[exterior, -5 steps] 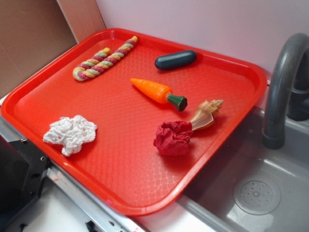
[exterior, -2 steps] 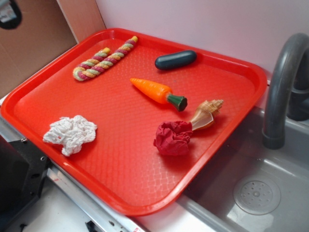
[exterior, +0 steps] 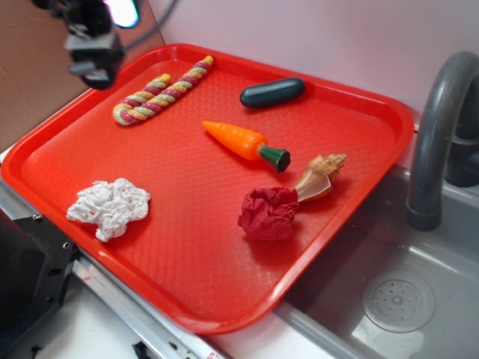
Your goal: Grab the carrot.
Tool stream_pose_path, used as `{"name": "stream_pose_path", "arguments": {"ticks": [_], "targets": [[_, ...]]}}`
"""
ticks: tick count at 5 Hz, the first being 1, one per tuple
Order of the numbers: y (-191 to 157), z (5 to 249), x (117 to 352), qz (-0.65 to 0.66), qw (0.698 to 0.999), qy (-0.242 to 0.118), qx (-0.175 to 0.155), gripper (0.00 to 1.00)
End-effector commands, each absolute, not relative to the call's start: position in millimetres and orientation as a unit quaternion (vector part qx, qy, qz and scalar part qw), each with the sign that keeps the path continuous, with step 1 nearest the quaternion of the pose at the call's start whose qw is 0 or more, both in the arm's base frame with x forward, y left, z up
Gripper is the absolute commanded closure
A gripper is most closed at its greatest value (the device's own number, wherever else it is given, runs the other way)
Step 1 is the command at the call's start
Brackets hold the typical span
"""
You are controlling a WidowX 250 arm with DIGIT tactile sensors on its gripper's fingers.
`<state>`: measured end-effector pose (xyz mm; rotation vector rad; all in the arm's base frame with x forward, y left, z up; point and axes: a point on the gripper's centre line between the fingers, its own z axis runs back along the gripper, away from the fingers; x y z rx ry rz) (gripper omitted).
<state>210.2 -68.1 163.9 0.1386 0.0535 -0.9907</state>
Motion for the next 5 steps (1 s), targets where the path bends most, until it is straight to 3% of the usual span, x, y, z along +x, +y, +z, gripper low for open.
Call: {"name": "stream_pose_path", "arguments": {"ticks": [1,2,3,5], "targets": [[-87,118,243,-0.577,0.808,0.043,0.114,0.0],[-85,96,256,-0.6,0.789,0.067,0.111,0.0],[-79,71,260,-0.616,0.777,0.098,0.088,0.0],[-77,32,262,-0.621,0.77,0.123,0.079,0.0]]}}
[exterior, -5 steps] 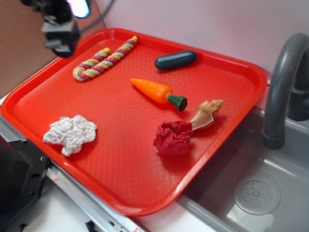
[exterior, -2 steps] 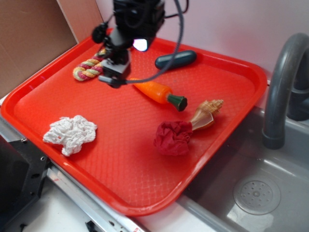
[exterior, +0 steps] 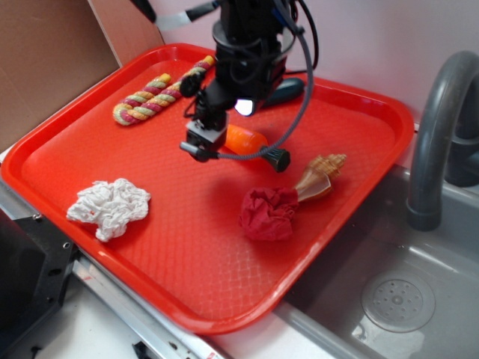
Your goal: Grab the carrot.
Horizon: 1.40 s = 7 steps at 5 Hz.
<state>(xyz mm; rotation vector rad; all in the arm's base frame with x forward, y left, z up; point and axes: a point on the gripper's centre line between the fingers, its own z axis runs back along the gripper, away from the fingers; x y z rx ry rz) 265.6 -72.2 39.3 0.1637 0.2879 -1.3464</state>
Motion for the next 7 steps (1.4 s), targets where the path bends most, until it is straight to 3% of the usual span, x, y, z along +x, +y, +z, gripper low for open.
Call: {"name": "stream_pose_path", "arguments": {"ticks": [1,2,3,4,5,6,7], "targets": [[-80,18,258,-0.611,0.781,0.11,0.065,1.0],[-77,28,255,-0.597,0.795,0.086,0.059,1.0],[-62,67,246,-0.49,0.867,0.028,0.081,1.0],[-46,111,228,-0.378,0.923,0.024,0.068,1.0],[-41,149,208,-0.258,0.962,0.016,0.087,1.0],[-49,175,197,-0.135,0.988,0.003,0.073,1.0],[-53,191,194,-0.01,0.999,-0.018,0.038,1.0]]}}
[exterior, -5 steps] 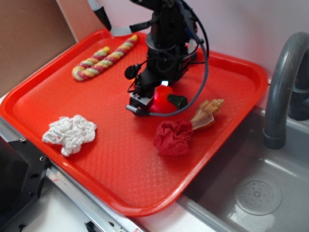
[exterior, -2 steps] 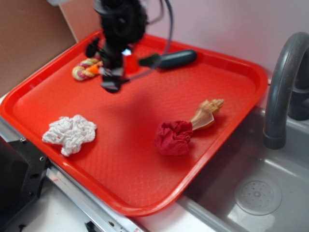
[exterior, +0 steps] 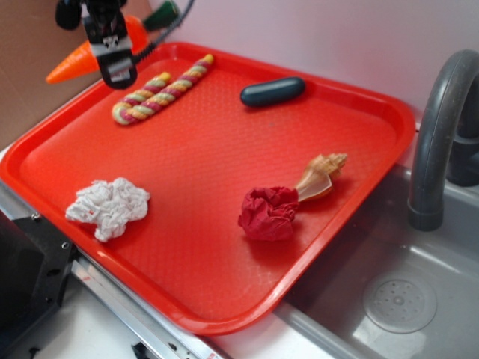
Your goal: Grab the carrot.
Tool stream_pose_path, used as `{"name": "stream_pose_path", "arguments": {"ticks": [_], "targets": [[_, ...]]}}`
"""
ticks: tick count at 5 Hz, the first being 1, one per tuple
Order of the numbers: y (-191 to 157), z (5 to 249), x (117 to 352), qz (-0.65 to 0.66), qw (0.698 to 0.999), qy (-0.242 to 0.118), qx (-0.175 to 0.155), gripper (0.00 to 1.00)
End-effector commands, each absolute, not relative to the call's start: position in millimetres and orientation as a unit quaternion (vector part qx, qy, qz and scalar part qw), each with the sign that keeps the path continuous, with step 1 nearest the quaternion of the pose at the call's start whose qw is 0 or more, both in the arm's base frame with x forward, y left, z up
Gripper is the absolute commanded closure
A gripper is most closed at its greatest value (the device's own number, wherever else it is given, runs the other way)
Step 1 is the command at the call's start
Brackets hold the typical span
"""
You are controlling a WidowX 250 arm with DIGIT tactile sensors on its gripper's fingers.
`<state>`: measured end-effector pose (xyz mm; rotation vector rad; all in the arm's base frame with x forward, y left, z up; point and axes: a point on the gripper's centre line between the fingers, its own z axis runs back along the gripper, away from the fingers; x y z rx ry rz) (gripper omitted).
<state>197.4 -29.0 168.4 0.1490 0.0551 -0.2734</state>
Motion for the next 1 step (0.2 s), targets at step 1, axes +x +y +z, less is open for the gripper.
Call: {"name": "stream_pose_path", "arguments": {"ticks": [1], "targets": [[-48.0,186.6,197.1,0.025,0.999,-0.023,0.006,1.0]]}}
